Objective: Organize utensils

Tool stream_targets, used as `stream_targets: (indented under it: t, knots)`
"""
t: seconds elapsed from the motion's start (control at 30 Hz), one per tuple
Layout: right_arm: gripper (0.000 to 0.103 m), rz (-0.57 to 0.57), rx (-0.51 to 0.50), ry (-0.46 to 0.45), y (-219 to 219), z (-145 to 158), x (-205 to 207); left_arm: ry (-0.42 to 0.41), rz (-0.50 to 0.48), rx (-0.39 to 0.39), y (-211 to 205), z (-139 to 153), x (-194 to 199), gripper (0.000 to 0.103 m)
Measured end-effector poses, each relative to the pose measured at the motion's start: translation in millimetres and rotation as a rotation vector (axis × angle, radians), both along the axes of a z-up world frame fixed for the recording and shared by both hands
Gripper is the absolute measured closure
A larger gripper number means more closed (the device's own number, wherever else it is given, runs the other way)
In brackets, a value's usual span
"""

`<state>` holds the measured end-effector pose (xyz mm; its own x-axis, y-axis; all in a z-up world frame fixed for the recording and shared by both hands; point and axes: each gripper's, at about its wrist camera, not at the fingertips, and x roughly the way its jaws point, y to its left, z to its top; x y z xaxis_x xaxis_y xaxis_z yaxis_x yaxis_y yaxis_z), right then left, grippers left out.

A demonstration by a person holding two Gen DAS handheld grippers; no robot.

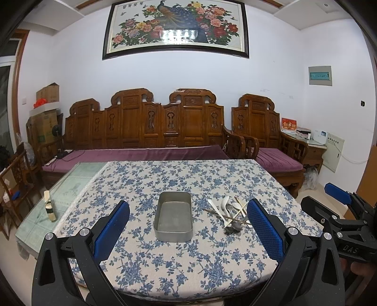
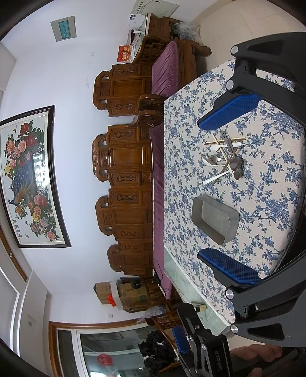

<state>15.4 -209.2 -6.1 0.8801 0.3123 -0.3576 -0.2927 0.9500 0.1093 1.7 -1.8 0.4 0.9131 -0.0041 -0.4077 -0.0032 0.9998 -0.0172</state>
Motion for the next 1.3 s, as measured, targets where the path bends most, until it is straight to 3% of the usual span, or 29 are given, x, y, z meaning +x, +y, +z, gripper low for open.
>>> stream_targets:
  t: [1.3]
  knots:
    - [0.002,-0.001,-0.003,-0.004,1.3,0.5,-1.7,-0.010,-0.008,0.003,-2.5,8.6,-4.6,0.006]
